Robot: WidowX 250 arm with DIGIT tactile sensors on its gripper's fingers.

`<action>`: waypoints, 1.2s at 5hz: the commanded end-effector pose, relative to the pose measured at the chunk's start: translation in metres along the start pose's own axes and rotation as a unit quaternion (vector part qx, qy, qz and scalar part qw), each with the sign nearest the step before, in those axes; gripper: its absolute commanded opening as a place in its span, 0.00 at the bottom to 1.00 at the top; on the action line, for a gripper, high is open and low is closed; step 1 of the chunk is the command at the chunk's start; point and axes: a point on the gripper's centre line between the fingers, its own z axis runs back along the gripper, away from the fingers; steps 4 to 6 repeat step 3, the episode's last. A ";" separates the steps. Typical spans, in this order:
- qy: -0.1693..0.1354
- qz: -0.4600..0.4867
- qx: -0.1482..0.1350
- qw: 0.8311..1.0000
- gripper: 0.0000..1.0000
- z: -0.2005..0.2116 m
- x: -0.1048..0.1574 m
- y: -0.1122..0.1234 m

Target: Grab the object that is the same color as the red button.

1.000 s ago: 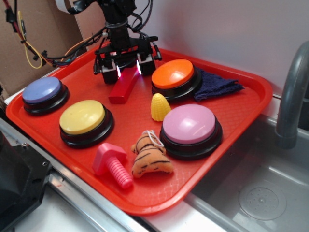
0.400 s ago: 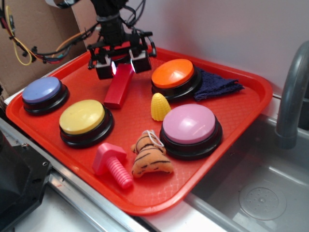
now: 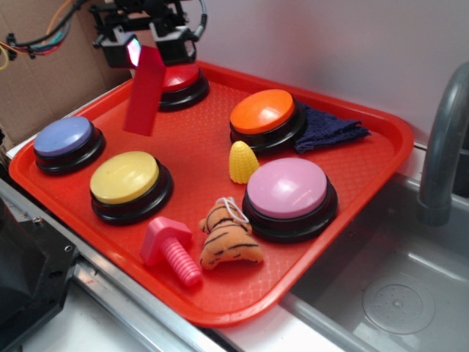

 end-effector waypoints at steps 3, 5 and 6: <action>-0.006 -0.138 0.003 0.990 0.00 0.038 -0.025 0.009; -0.006 -0.138 0.003 0.990 0.00 0.038 -0.025 0.009; -0.006 -0.138 0.003 0.990 0.00 0.038 -0.025 0.009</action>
